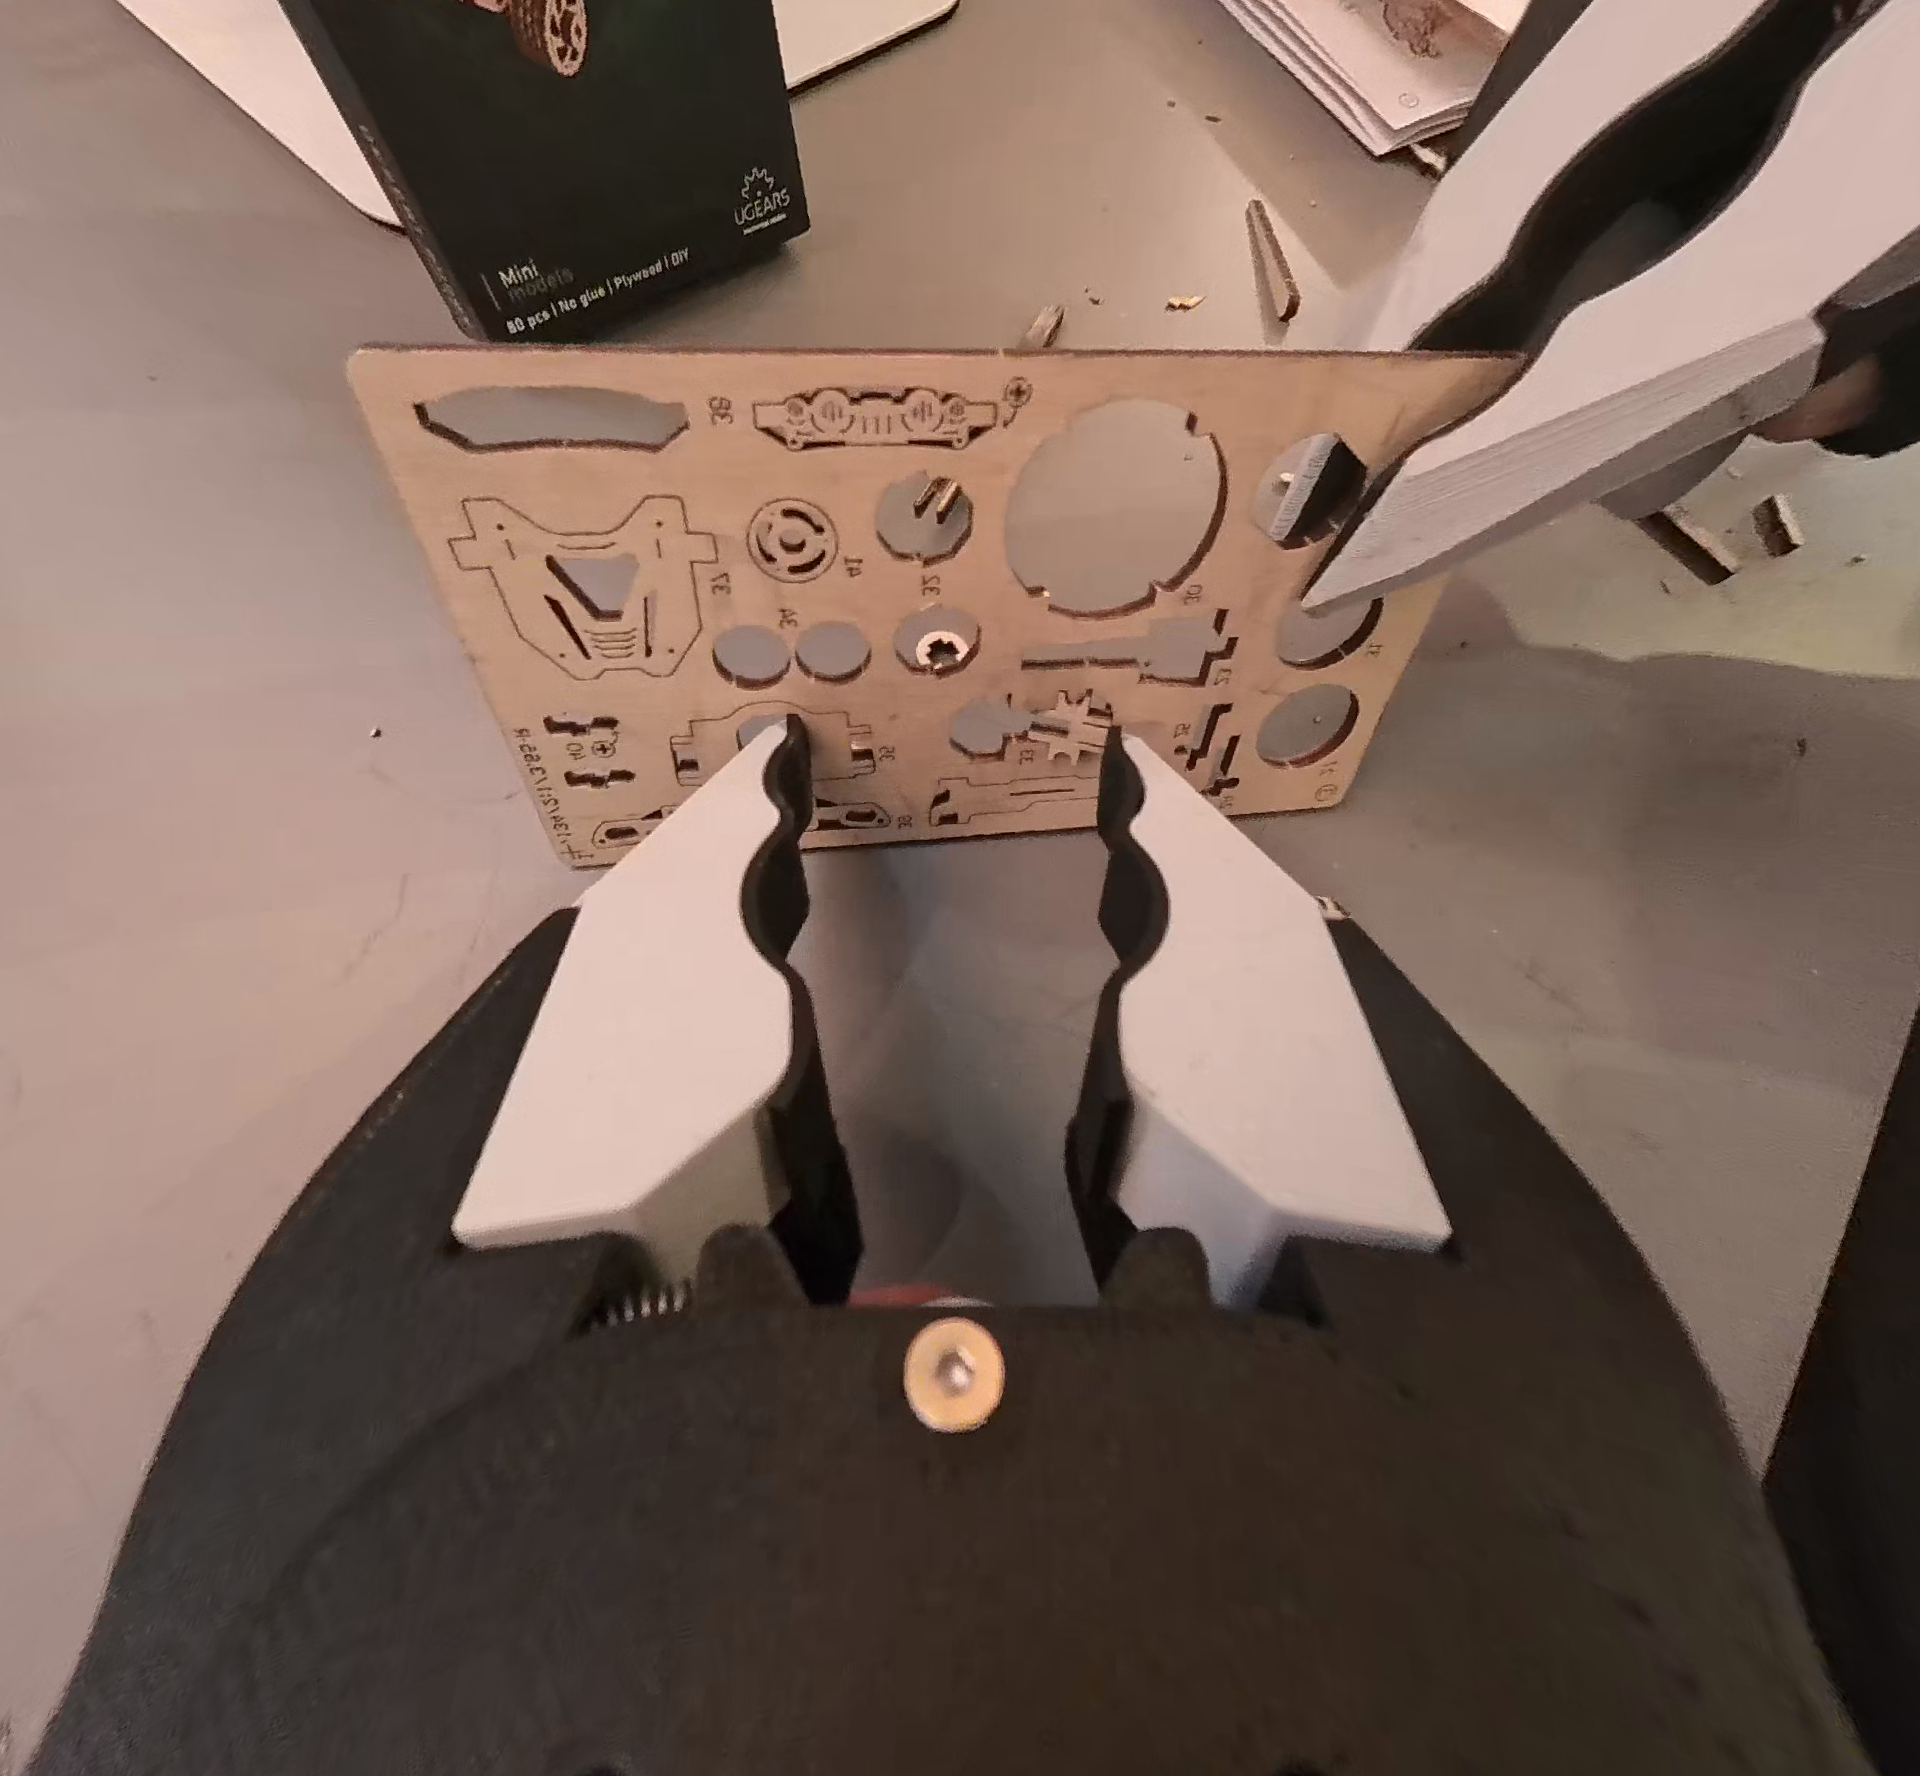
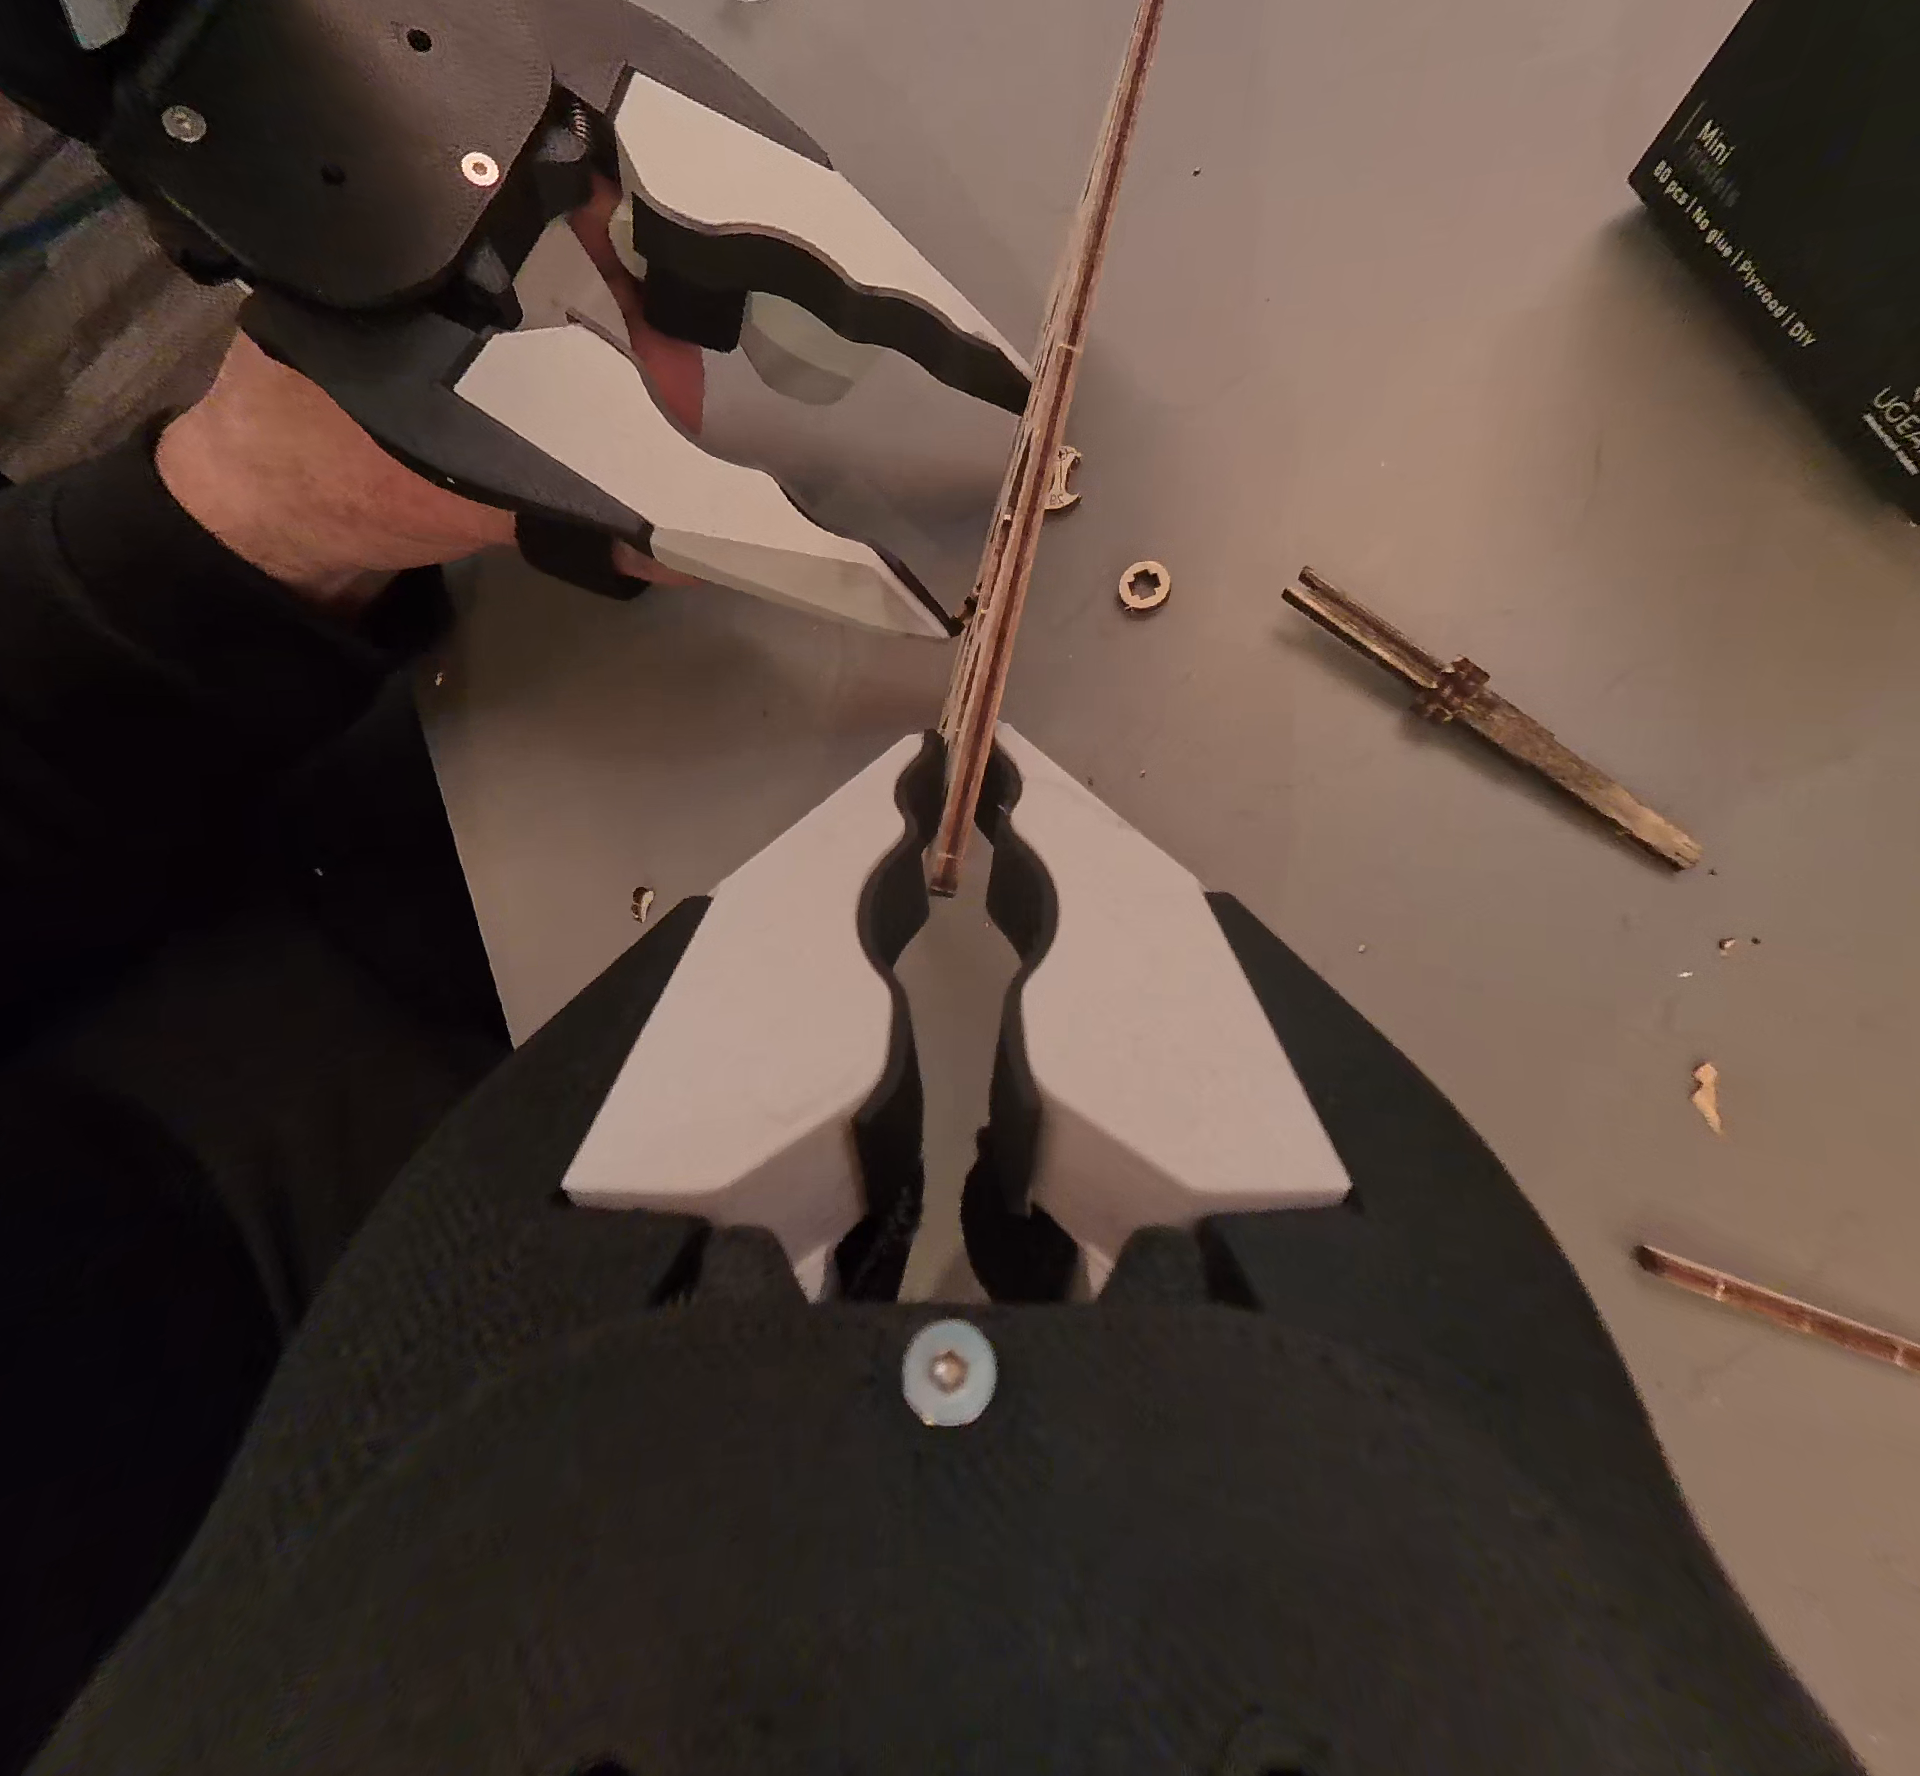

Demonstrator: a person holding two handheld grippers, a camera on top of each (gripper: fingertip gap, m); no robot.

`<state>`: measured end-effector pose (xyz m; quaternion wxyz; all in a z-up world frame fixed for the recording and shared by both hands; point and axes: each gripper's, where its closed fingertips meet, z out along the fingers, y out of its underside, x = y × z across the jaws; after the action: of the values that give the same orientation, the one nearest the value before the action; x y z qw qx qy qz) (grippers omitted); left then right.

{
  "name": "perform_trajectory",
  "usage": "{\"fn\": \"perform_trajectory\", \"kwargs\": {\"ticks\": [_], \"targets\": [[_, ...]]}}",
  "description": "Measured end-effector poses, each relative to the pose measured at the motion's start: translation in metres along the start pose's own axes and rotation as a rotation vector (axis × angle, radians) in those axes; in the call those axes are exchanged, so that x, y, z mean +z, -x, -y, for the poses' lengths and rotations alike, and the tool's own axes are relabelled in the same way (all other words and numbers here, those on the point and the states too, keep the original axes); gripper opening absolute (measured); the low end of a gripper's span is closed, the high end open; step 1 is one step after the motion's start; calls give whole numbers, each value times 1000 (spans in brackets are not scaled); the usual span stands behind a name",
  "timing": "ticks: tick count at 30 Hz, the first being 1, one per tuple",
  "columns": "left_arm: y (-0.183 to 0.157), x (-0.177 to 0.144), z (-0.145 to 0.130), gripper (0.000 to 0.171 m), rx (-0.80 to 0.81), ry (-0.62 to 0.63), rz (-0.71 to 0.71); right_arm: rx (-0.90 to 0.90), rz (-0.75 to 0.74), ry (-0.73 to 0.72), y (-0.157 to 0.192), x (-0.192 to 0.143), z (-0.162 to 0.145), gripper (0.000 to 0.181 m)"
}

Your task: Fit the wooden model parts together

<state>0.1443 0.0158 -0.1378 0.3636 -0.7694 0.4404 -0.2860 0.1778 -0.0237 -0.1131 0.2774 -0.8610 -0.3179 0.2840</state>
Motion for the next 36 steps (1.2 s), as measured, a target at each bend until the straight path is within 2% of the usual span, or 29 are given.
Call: {"fn": "perform_trajectory", "kwargs": {"ticks": [1,3,4,7,10,13,16,18,20,36], "targets": [[0,0,0,53,-2,0,-1,-4,-4,2,-1,0,0,2],[11,-4,2,24,-33,-25,26,-4,-4,5,-2,-2,-1,2],[11,-5,2,23,-66,-29,-6,-4,-6,1,-2,-2,-1,1],[9,-5,0,28,-14,-12,-4,-16,-26,6,-2,-2,0,1],[-1,-10,1,50,-38,-44,-78,9,-8,-7,-3,-2,0,1],[-8,-5,-2,70,23,-15,-12,11,-7,-7,-3,-1,0,1],[-4,2,-2,69,48,15,78,7,-11,-4,-3,0,1,1],[-1,3,-2,62,51,21,105,13,-9,-3,-3,-1,0,2],[0,2,-2,57,34,13,100,11,-9,2,-3,-1,-1,2],[-1,5,1,55,13,13,-3,-15,-9,13,-3,-3,-1,2]]}}
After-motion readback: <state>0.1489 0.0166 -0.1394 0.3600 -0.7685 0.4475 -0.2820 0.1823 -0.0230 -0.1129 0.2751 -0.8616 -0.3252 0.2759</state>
